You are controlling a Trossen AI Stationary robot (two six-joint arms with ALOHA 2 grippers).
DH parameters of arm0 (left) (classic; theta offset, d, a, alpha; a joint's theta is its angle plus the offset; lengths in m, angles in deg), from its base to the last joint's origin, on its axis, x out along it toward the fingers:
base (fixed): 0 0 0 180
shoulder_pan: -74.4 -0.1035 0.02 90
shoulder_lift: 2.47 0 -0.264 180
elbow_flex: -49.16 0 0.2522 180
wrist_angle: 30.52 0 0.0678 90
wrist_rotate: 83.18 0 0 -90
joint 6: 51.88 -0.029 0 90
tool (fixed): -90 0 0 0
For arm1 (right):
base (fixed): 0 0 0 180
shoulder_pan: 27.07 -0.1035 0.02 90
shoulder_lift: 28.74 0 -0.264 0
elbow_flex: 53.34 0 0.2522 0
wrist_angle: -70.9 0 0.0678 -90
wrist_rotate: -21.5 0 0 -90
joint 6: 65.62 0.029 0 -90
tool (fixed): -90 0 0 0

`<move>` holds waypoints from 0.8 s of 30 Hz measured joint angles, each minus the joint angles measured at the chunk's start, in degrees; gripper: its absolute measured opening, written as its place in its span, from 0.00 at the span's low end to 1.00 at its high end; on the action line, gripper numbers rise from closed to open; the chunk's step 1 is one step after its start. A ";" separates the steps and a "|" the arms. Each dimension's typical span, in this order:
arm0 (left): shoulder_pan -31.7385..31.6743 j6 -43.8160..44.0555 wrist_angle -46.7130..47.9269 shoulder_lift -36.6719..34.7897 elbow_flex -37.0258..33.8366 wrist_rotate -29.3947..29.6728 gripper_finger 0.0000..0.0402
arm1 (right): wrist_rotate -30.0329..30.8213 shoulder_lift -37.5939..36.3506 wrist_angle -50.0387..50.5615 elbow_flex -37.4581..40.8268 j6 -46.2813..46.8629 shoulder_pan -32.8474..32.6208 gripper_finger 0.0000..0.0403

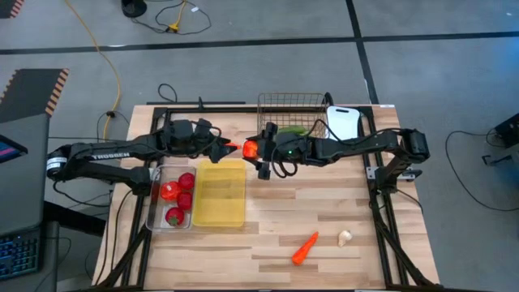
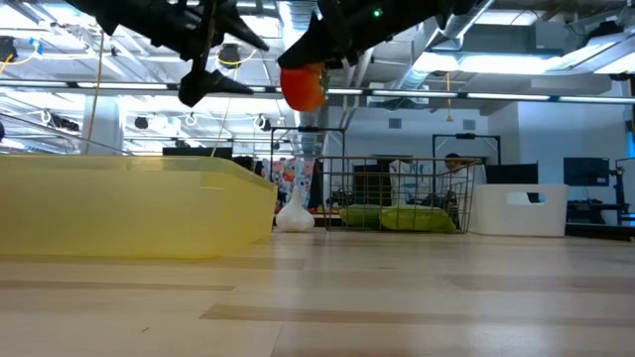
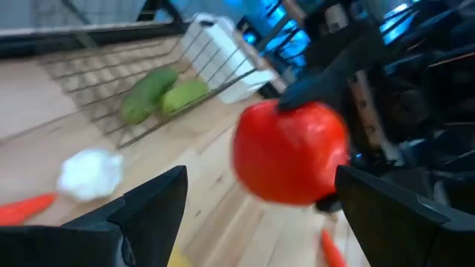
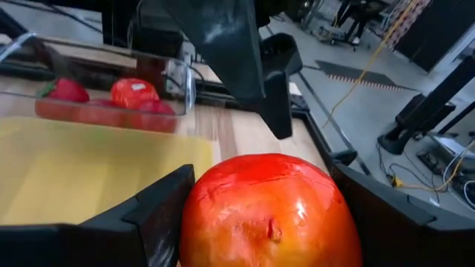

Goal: Sort produce into baskets
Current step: Put the orange tomato into the transparent bin

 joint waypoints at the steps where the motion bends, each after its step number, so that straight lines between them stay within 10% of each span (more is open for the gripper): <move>1: 0.37 0.01 -0.47 0.30 0.11 0.05 0.82 | -0.01 0.00 -0.65 0.00 0.00 0.00 0.81; 24: 2.26 -7.94 -5.27 -8.63 0.03 -4.06 0.82 | -2.23 0.02 -23.79 0.00 -11.80 -2.29 0.81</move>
